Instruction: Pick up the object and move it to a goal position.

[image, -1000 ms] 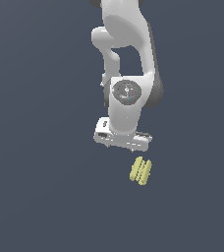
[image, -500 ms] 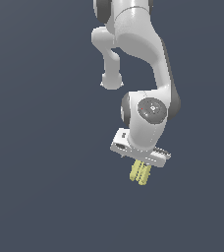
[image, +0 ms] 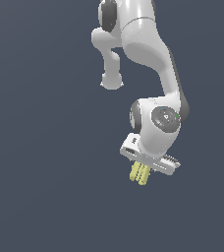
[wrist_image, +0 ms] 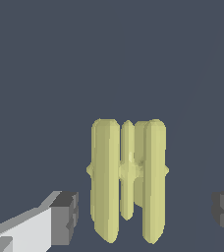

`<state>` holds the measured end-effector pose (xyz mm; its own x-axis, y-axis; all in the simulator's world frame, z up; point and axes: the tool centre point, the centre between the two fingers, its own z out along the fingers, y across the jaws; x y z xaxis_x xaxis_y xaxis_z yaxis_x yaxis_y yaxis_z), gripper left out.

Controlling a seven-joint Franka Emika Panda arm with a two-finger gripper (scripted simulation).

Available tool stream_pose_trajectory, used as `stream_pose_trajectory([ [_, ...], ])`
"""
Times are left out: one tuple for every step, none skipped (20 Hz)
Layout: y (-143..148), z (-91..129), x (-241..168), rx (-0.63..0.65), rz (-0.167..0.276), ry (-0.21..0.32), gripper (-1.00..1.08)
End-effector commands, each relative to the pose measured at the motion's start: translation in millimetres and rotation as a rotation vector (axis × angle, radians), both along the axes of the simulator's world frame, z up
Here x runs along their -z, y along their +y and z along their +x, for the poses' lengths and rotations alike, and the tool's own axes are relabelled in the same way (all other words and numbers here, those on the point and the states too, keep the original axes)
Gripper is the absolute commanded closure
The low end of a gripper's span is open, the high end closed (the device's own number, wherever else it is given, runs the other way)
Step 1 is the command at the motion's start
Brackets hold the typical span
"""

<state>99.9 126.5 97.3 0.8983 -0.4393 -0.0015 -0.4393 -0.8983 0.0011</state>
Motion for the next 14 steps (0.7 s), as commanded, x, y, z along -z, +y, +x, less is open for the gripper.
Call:
stream_pose_trajectory([
  [3.1, 1.7, 1.4, 0.01, 0.0, -0.002, -0.92],
  [3.7, 1.9, 1.7, 0.012, 0.0, -0.002, -0.92],
  [4.2, 1.9, 1.8, 0.012, 0.0, -0.002, -0.92],
  [3.3, 1.3, 1.6, 0.008, 0.0, -0.001, -0.92],
  [3.3, 1.3, 2.0, 0.008, 0.0, -0.001, -0.92],
  [3.4, 1.3, 3.2, 0.008, 0.0, -0.001, -0.92],
  [3.5, 1.3, 5.3, 0.008, 0.0, -0.001, -0.92],
  [3.2, 1.3, 8.2, 0.009, 0.0, -0.001, -0.92],
  [3.5, 1.2, 11.9, 0.009, 0.0, -0.001, -0.92],
  [3.3, 1.2, 16.4, 0.01, 0.0, -0.001, -0.92],
  [3.6, 1.0, 21.8, 0.01, 0.0, -0.001, -0.92],
  [3.4, 0.9, 27.8, 0.01, 0.0, -0.001, -0.92],
  [3.3, 0.7, 34.1, 0.011, 0.0, -0.002, -0.92],
  [3.7, 0.5, 39.7, 0.011, 0.0, -0.002, -0.92],
])
